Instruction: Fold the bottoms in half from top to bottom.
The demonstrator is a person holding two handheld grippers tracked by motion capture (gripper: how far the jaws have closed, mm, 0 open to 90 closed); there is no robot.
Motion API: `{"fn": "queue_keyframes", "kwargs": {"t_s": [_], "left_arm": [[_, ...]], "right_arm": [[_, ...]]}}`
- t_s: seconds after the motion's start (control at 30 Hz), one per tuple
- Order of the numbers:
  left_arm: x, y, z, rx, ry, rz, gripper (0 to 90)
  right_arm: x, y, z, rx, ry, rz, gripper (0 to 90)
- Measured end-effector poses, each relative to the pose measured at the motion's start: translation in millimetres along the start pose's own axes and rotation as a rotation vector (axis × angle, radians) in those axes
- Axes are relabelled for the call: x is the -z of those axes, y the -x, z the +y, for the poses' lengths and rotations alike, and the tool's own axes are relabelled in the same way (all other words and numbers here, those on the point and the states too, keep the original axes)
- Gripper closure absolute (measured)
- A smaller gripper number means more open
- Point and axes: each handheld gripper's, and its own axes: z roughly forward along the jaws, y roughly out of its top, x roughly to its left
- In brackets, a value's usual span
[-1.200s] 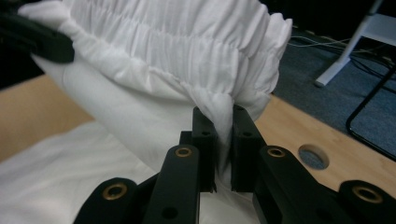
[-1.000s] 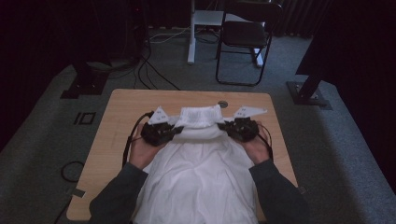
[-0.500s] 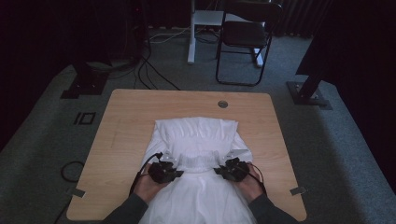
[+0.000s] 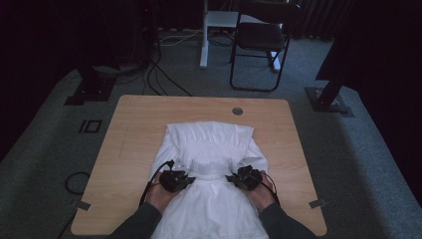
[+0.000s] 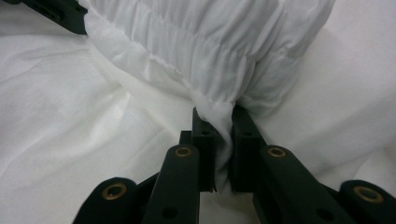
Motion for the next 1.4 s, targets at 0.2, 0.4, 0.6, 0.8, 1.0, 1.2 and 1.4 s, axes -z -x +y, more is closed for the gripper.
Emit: {"fn": "queue_keyframes", "kwargs": {"t_s": [0.2, 0.4, 0.6, 0.8, 1.0, 1.2, 1.4], "left_arm": [[-13.4, -19.3, 19.5, -0.033, -0.011, 0.078, 84.9], [-29.7, -45.5, 42.5, -0.027, -0.020, 0.151, 84.8], [-42.7, -70.2, 60.6, 0.007, -0.020, 0.181, 84.8], [-52.3, -88.2, 70.8, 0.077, 0.008, 0.179, 84.7], [-57.8, -98.1, 77.4, 0.137, 0.021, 0.185, 84.6], [-58.5, -96.8, 78.1, 0.135, 0.020, 0.193, 84.5], [-53.9, -102.5, 81.9, 0.179, -0.002, 0.163, 85.0]], "right_arm": [[-14.3, 19.9, 18.5, -0.022, 0.009, -0.019, 82.8], [-33.7, 48.5, 45.1, -0.057, 0.010, -0.033, 82.8], [-50.1, 75.5, 66.5, -0.117, 0.022, -0.029, 82.8], [-62.0, 91.0, 81.0, -0.166, 0.039, -0.066, 82.8], [-71.1, 94.3, 86.8, -0.218, 0.080, -0.101, 82.9], [-71.3, 95.0, 83.3, -0.230, 0.108, -0.092, 82.8], [-70.0, 96.1, 89.9, -0.212, 0.061, -0.091, 83.6]]}}
